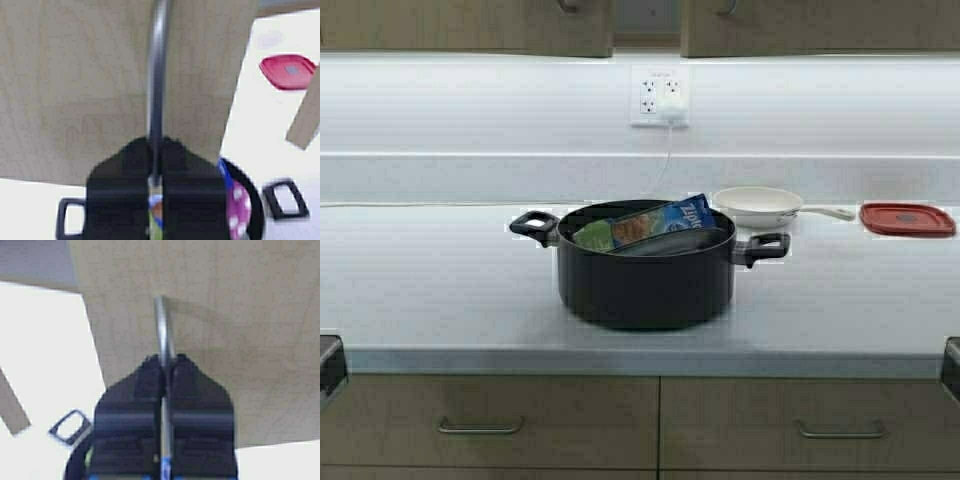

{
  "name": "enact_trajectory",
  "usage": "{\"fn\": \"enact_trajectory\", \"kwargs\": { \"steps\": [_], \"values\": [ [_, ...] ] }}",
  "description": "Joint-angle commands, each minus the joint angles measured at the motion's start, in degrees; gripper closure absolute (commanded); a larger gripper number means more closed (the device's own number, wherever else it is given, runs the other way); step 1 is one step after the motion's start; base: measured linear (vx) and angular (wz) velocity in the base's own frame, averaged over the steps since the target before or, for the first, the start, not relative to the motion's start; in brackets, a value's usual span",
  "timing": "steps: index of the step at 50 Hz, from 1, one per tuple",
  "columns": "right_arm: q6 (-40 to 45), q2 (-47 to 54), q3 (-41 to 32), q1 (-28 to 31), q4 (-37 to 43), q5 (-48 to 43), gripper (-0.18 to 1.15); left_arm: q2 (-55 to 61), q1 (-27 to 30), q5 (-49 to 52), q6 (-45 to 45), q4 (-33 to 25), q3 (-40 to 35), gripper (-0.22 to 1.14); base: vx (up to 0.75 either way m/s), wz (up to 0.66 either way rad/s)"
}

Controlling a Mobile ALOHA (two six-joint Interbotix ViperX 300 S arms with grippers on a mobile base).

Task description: Open the cabinet, put the pot inside, then close it

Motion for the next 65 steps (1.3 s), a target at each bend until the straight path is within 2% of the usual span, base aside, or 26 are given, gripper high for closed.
{"fn": "enact_trajectory", "kwargs": {
  "steps": [1, 11, 20, 30, 44, 56, 59, 61, 65],
  "values": [
    [0.2, -7.9, 1.8, -1.2, -1.4, 8.2, 0.91, -11.1, 2.6, 6.3, -0.1, 1.1, 1.9, 0.89, -0.02, -0.02],
    [0.5, -16.8, 5.4, -6.0, -4.0, 17.7, 0.91, -21.1, 8.2, 17.3, -0.2, 2.4, 5.1, 0.89, -0.02, -0.02],
    [1.5, -20.9, 7.0, -10.7, -5.4, 24.6, 0.91, -25.8, 12.8, 24.9, -0.3, 3.0, 6.6, 0.89, -0.04, -0.02],
    [1.8, -23.1, 9.7, -14.0, -7.7, 28.5, 0.91, -27.6, 15.0, 27.7, -0.4, 3.0, 8.2, 0.89, -0.05, -0.01],
    [2.2, -25.0, 11.0, -14.4, -9.5, 29.1, 0.91, -27.9, 16.3, 28.1, -0.4, 3.4, 9.7, 0.89, -0.09, 0.01],
    [2.3, -28.5, 12.4, -17.9, -10.8, 30.8, 0.91, -32.2, 18.5, 28.7, -0.3, 3.6, 11.6, 0.88, -0.05, 0.01],
    [2.5, -29.2, 12.8, -18.8, -10.9, 30.4, 0.87, -33.8, 19.3, 28.8, 0.3, 4.3, 12.4, 0.85, 0.01, 0.00],
    [2.9, -29.9, 13.1, -19.3, -10.9, 30.6, 0.77, -34.8, 19.3, 29.2, 0.4, 5.3, 12.8, 0.79, 0.02, -0.01],
    [3.5, -31.6, 13.4, -19.3, -11.1, 31.2, 0.47, -36.7, 19.4, 31.0, 0.2, 7.2, 13.5, 0.53, 0.02, -0.01]
  ]
}}
